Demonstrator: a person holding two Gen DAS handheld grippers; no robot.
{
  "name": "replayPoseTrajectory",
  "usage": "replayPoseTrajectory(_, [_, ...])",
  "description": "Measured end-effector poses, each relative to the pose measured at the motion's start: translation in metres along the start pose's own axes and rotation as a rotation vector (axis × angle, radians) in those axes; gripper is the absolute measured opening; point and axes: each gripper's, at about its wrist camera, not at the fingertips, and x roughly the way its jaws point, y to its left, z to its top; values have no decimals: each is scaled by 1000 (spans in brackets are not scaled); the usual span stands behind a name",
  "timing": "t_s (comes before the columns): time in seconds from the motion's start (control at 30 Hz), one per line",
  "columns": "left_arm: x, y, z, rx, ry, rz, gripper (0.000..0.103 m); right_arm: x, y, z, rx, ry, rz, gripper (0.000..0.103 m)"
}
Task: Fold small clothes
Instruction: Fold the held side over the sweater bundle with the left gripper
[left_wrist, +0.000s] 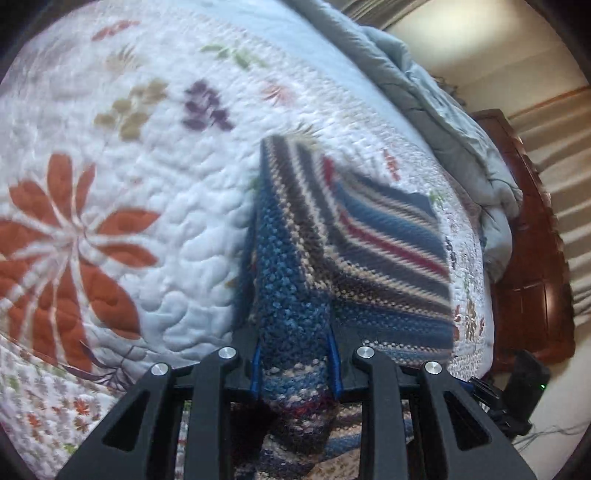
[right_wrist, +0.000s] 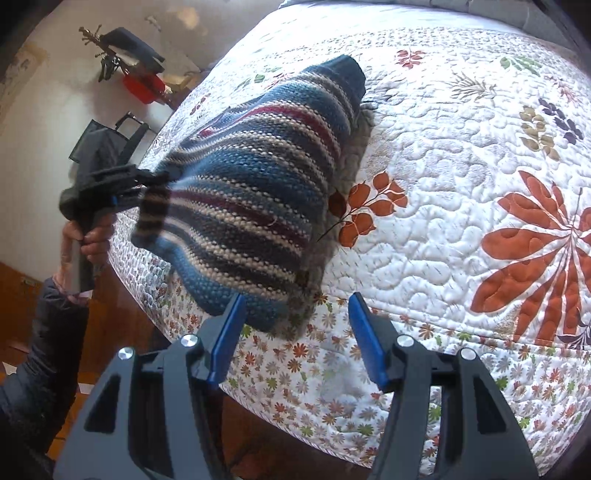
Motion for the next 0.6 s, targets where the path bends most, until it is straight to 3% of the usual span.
replayPoseTrajectory(0.17, [9,0,-8,34,-10,13,29,10,10,5,-21,27,-20,58])
replayPoseTrajectory(0.33, [-7,-18,-17,81,-19,53,42,12,23,11,-21,29,5,66])
replayPoseTrajectory(0.5, [-27,-25,-43,137,-17,96,47,19,34,14,-23,62,12,72])
replayPoseTrajectory(0.6, [-33,-17,-61,119,-2,87,48,26,31,14,18,79,45,74])
